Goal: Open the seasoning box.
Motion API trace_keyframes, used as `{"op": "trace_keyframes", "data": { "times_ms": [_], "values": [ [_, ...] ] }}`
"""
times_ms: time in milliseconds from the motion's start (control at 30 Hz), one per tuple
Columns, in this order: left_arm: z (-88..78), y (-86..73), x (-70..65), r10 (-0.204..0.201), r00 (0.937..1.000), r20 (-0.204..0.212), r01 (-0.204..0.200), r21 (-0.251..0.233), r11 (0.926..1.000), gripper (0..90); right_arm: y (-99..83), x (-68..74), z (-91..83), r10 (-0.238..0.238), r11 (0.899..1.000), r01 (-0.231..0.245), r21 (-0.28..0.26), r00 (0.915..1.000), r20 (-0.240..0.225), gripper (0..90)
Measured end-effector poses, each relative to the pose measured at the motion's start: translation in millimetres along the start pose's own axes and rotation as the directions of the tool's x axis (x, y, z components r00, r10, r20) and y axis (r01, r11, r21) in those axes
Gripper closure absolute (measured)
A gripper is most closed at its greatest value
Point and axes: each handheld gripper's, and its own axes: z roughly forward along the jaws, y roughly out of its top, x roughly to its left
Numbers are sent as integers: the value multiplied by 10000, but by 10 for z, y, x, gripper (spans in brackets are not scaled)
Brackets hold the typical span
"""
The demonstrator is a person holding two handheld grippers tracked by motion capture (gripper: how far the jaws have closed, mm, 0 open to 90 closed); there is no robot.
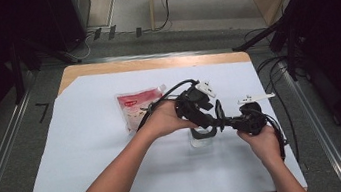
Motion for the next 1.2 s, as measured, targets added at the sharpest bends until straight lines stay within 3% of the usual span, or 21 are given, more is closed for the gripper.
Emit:
{"op": "trace_keyframes", "data": {
  "times_ms": [167,367,567,667,767,1000,1200],
  "values": [
    [50,35,-13,-48,9998,-189,44,-183,9998,772,-3,1,1,-19,10000,19,-33,10000,18,900],
    [115,55,-8,-194,9992,-358,183,-323,9993,811,-19,2,1,98,10000,-98,-13,9999,37,900],
    [134,52,0,-247,9992,-326,234,-388,9990,805,-27,6,6,271,9996,-271,-46,9996,11,900],
    [106,18,24,-623,9980,-109,617,-506,9968,773,-25,14,3,214,9998,-214,-38,9998,28,900],
    [62,-33,23,-743,9972,-33,740,-601,9954,737,-26,6,-7,276,9996,-276,-19,9996,-75,900],
    [-126,-154,9,-1118,9935,224,1130,-620,9917,574,-24,32,-142,272,9991,-273,-313,9996,-36,885],
    [-315,-239,-29,-1043,9945,23,1042,-597,9928,523,-41,-10,-284,549,9969,-553,-559,9985,-74,819]
  ]
}}
